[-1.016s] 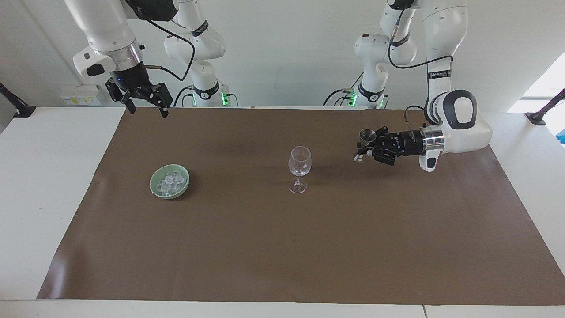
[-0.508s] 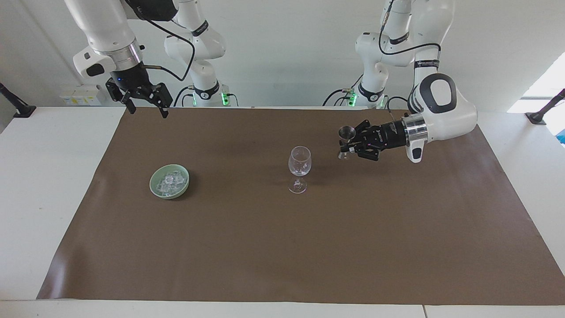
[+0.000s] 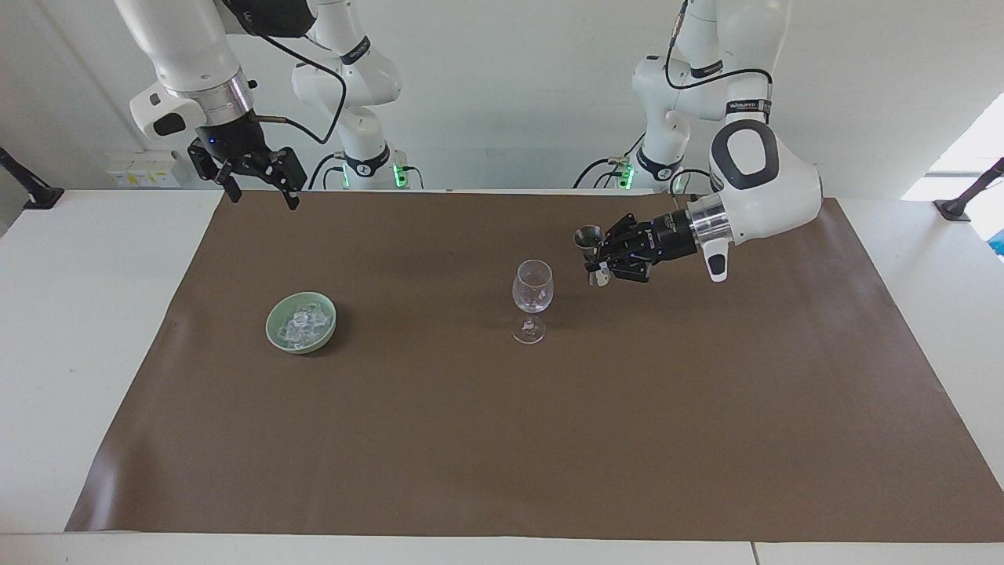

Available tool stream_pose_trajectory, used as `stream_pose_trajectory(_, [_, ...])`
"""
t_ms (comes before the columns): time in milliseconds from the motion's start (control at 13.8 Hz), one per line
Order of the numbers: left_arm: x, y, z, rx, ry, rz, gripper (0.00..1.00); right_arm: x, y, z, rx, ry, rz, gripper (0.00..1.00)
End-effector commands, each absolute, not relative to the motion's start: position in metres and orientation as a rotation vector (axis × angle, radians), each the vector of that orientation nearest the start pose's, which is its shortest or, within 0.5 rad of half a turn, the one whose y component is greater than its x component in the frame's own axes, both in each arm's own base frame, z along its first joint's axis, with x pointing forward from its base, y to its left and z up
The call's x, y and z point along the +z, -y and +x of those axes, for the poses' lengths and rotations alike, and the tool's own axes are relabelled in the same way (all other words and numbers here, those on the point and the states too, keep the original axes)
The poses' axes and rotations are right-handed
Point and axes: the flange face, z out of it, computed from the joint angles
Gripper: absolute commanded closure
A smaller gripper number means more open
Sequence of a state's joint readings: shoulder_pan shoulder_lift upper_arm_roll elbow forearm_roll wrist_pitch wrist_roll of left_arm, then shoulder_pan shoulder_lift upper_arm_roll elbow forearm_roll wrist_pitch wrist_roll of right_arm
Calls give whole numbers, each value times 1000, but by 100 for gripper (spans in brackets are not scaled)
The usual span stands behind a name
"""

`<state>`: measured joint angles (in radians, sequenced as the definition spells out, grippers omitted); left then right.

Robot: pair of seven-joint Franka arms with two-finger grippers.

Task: Pour wine and add ice with both arms
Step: 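Tilt the metal cup over the clear glass with the left gripper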

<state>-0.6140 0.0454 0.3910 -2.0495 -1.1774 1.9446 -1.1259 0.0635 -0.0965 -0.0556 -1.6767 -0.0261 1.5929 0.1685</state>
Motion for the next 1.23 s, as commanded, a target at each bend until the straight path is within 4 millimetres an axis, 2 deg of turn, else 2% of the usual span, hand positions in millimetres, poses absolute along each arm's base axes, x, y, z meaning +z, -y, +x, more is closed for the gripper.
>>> stream_pose_trajectory(0, [455, 198, 530, -854, -1527, 1727, 100, 629, 1, 523, -13, -217, -3144, 0])
stream_pose_trajectory(145, [464, 206, 532, -816, -1510, 1790, 100, 629, 1, 523, -13, -217, -3144, 0])
stream_pose_trajectory(290, [468, 209, 534, -803, -1543, 1777, 100, 629, 1, 523, -13, -217, -3144, 0])
stream_pose_trajectory(363, [468, 220, 532, -771, -1555, 1805, 100, 629, 1, 523, -13, -217, -3144, 0])
stream_pose_trajectory(436, [467, 222, 532, -736, -1598, 1833, 100, 629, 1, 523, -13, -217, -3144, 0])
stream_pose_trajectory(581, [477, 228, 537, -692, -1639, 1861, 100, 629, 1, 523, -13, -217, -3144, 0])
stream_pose_trajectory(1162, [489, 269, 547, -505, -1855, 1969, 100, 629, 1, 523, -13, -217, -3144, 0])
